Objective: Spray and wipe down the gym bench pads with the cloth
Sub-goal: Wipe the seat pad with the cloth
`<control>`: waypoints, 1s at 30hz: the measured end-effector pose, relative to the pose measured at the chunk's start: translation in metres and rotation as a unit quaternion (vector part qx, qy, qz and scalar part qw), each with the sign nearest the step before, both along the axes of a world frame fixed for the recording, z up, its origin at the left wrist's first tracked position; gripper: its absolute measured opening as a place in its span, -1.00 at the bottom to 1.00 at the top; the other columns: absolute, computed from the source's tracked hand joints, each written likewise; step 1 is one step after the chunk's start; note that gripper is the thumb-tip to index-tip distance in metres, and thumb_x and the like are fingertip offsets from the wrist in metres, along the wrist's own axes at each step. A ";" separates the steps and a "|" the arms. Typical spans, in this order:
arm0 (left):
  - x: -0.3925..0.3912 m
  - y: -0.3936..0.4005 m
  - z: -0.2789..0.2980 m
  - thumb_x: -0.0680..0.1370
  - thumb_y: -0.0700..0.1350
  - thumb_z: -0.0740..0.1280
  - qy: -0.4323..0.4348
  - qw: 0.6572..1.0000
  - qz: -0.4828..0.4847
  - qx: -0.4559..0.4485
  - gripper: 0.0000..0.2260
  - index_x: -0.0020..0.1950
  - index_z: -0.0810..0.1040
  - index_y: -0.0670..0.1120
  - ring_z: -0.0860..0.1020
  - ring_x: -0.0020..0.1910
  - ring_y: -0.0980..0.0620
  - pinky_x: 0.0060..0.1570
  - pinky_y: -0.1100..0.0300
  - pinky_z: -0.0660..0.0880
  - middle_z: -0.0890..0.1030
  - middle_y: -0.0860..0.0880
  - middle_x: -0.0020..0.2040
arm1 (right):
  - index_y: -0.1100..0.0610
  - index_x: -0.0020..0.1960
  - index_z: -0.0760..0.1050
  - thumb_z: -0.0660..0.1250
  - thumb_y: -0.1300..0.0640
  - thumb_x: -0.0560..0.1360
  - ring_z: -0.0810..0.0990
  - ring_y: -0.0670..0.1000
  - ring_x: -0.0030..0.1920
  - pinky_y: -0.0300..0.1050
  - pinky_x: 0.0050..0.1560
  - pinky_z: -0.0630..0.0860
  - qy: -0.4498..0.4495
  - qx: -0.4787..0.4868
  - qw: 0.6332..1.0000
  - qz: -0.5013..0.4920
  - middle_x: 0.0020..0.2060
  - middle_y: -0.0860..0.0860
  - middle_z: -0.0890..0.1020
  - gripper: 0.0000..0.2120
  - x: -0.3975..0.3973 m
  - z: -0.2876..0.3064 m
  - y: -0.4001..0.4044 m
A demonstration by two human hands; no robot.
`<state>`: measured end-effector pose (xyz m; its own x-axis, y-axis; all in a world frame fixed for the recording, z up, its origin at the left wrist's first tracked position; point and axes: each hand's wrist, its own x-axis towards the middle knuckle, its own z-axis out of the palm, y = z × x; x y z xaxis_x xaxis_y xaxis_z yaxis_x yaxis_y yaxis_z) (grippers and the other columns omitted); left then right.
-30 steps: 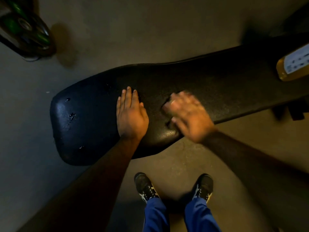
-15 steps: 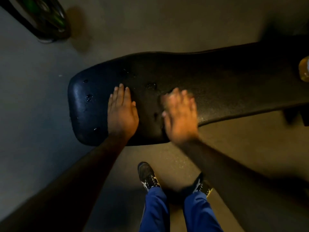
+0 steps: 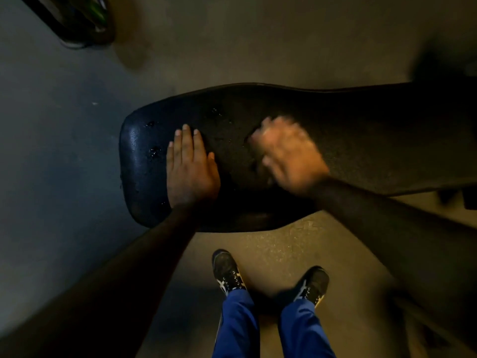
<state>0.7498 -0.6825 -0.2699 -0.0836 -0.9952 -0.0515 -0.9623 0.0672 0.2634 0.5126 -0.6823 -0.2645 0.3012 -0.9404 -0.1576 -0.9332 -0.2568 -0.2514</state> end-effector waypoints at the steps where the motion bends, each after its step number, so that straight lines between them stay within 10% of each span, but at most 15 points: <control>1: 0.000 -0.001 -0.001 0.65 0.00 0.07 -0.001 1.000 0.001 -0.001 -0.49 0.54 0.16 -0.22 0.07 0.56 -0.16 0.53 -0.05 -0.02 0.14 -0.23 0.57 | 0.03 0.63 0.12 0.01 -0.13 0.62 0.04 0.16 0.63 0.27 0.60 0.02 0.002 0.001 0.992 -0.130 0.63 0.11 0.15 -0.39 0.003 0.000 -0.014; 3: 0.001 -0.002 0.000 0.65 0.00 0.08 -0.002 1.000 -0.001 0.006 -0.49 0.54 0.16 -0.23 0.07 0.56 -0.17 0.53 -0.06 -0.01 0.14 -0.24 0.57 | 0.08 0.63 0.11 0.04 -0.09 0.62 0.02 0.18 0.63 0.25 0.61 -0.04 0.004 0.008 0.968 -0.250 0.63 0.14 0.13 -0.39 0.043 0.001 -0.022; 7: 0.001 -0.002 0.002 0.64 0.03 0.00 -0.006 1.000 -0.012 0.012 -0.48 0.54 0.16 -0.21 0.07 0.56 -0.15 0.53 -0.05 0.00 0.13 -0.23 0.57 | 0.03 0.60 0.22 0.11 -0.05 0.61 0.11 0.14 0.62 0.20 0.60 0.03 -0.047 0.023 0.998 0.037 0.61 0.09 0.22 -0.43 0.050 0.003 -0.027; 11: 0.001 0.001 -0.001 0.64 0.03 -0.02 -0.002 1.000 -0.002 -0.002 -0.48 0.54 0.18 -0.21 0.08 0.56 -0.15 0.53 -0.03 -0.01 0.16 -0.22 0.56 | 0.07 0.60 0.21 0.08 -0.05 0.61 0.09 0.17 0.62 0.23 0.59 0.04 -0.019 0.006 0.972 -0.234 0.60 0.13 0.23 -0.43 0.060 0.004 -0.074; 16: 0.004 0.002 -0.001 0.65 0.01 0.05 0.011 1.000 -0.016 0.004 -0.49 0.56 0.15 -0.20 0.02 0.58 -0.13 0.54 -0.02 -0.05 0.12 -0.21 0.58 | 0.09 0.57 0.29 0.02 -0.09 0.59 0.22 0.17 0.58 0.12 0.56 0.08 -0.038 0.015 0.999 -0.013 0.55 0.14 0.34 -0.41 0.065 0.006 -0.100; 19: 0.005 0.002 -0.002 0.65 0.02 0.03 0.012 1.000 -0.008 -0.005 -0.49 0.55 0.18 -0.21 0.05 0.57 -0.13 0.54 -0.02 -0.03 0.14 -0.21 0.57 | 0.15 0.56 0.30 -0.04 -0.13 0.53 0.26 0.19 0.56 0.10 0.55 0.10 -0.013 0.025 0.973 -0.228 0.51 0.20 0.39 -0.33 0.067 0.008 -0.117; 24: 0.003 0.002 0.002 0.66 0.01 -0.02 0.007 1.000 -0.007 -0.005 -0.50 0.53 0.20 -0.22 0.09 0.56 -0.13 0.53 0.00 -0.02 0.18 -0.21 0.56 | 0.02 0.58 0.25 0.13 -0.03 0.60 0.12 0.13 0.62 0.15 0.60 0.01 -0.058 0.015 0.998 0.029 0.59 0.09 0.26 -0.45 0.073 0.009 -0.075; 28: 0.002 0.000 -0.002 0.64 0.02 0.01 -0.003 1.000 0.000 -0.008 -0.50 0.52 0.23 -0.22 0.13 0.55 -0.15 0.52 -0.03 0.03 0.22 -0.22 0.54 | 0.12 0.59 0.22 0.13 -0.03 0.58 0.09 0.19 0.62 0.21 0.60 0.02 -0.018 0.014 0.974 -0.227 0.59 0.16 0.24 -0.39 0.053 0.005 -0.073; 30: 0.002 -0.001 0.000 0.63 0.02 0.00 -0.011 1.000 -0.004 0.004 -0.48 0.52 0.22 -0.22 0.13 0.55 -0.15 0.52 -0.03 0.03 0.21 -0.23 0.55 | 0.11 0.60 0.21 0.10 -0.04 0.57 0.06 0.16 0.63 0.18 0.61 -0.04 -0.041 0.017 0.991 -0.128 0.61 0.13 0.21 -0.38 0.077 0.007 -0.046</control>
